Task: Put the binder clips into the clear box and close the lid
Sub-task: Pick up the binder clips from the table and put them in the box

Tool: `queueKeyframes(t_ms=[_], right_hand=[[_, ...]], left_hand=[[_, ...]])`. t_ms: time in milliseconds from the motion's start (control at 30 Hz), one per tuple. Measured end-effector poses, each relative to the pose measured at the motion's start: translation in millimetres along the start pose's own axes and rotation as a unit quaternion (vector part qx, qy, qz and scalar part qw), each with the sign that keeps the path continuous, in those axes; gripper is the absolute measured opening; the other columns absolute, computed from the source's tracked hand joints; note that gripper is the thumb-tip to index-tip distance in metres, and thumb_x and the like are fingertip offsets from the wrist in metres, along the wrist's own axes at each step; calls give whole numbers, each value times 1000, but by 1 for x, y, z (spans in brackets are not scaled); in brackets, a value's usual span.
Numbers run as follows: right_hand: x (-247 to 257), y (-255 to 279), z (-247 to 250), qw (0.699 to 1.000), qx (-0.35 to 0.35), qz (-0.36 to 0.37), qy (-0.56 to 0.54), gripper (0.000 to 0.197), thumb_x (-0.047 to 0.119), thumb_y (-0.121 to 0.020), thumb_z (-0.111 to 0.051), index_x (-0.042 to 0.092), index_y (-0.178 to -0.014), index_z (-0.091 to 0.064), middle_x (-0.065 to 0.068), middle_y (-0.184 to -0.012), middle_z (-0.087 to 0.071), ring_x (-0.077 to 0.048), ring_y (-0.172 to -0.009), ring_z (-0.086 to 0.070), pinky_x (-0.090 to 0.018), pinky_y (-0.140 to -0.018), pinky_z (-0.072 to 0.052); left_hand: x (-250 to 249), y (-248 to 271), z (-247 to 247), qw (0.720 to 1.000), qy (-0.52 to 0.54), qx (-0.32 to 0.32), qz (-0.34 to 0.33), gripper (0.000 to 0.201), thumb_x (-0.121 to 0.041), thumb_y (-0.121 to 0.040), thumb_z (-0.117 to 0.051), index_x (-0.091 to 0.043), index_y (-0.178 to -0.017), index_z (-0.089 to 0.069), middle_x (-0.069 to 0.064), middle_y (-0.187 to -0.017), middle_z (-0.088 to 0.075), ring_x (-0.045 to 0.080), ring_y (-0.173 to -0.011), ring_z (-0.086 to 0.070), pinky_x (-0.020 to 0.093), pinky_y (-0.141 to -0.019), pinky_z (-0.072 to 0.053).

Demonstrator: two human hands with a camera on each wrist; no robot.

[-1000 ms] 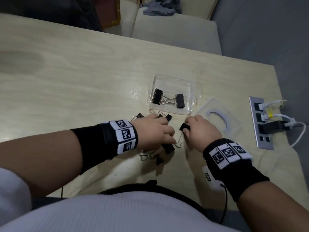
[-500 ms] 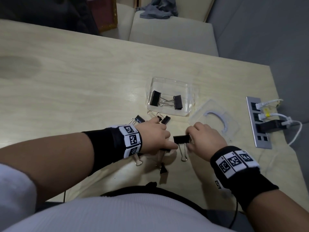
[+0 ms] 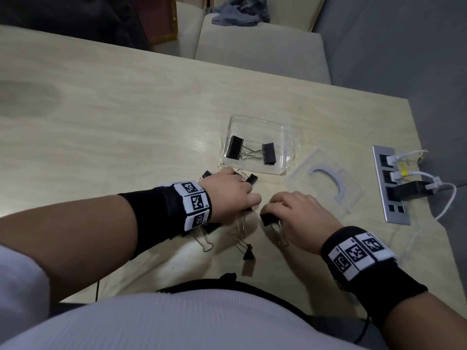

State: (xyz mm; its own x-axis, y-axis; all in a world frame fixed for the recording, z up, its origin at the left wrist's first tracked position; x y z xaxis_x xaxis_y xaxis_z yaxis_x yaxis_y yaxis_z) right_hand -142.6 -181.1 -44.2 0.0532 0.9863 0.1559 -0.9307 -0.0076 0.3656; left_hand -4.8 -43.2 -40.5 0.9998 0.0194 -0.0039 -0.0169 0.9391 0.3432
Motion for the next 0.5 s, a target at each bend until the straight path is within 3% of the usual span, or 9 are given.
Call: queueKeyframes(t_ms=[167, 300, 400, 500], right_hand=[[5, 0, -10, 999, 30, 21, 36, 32, 23, -83, -57, 34, -113, -55, 2, -114, -56, -24, -98, -53, -39, -83, -42], [-1, 1, -10, 998, -2, -62, 18, 24, 30, -88, -48, 30, -111, -54, 6, -101, -59, -20, -96, -51, -34, -84, -38], [-9, 1, -7, 990, -28, -138, 14, 25, 37, -86, -50, 25, -108, -54, 4, -102, -58, -20, -97, -52, -35, -84, -40], [-15, 0, -2, 983, -40, -180, 6, 42, 42, -82, -55, 22, -119, -50, -1, -113, -55, -23, -102, -52, -39, -87, -43]], left_hand=[[13, 2, 12, 999, 34, 7, 32, 56, -31, -75, -64, -19, -123, -40, 6, -114, -51, 32, -79, -60, 38, -78, -46], [25, 3, 24, 982, 162, -54, 75, 53, -27, -75, -65, -20, -124, -45, 4, -120, -47, 31, -85, -60, 38, -70, -51], [39, 1, 33, 935, 285, -158, 138, 49, -23, -76, -67, -19, -121, -48, 4, -118, -54, 25, -93, -61, 37, -79, -53], [56, -4, 36, 875, 362, -231, 225, 45, -22, -79, -69, -18, -120, -50, 5, -119, -57, 22, -98, -59, 25, -80, -44]])
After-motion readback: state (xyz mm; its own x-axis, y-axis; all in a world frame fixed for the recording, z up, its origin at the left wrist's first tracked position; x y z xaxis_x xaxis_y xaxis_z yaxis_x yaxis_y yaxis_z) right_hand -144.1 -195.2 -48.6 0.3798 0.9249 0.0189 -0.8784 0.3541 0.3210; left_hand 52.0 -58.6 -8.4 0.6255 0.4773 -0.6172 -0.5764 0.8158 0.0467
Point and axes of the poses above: each hand's wrist, its own y-axis away from the middle knuckle, its own z-axis out of the back of the hand, x = y × z, the point moved 2 cm from there along -y, towards the middle knuckle
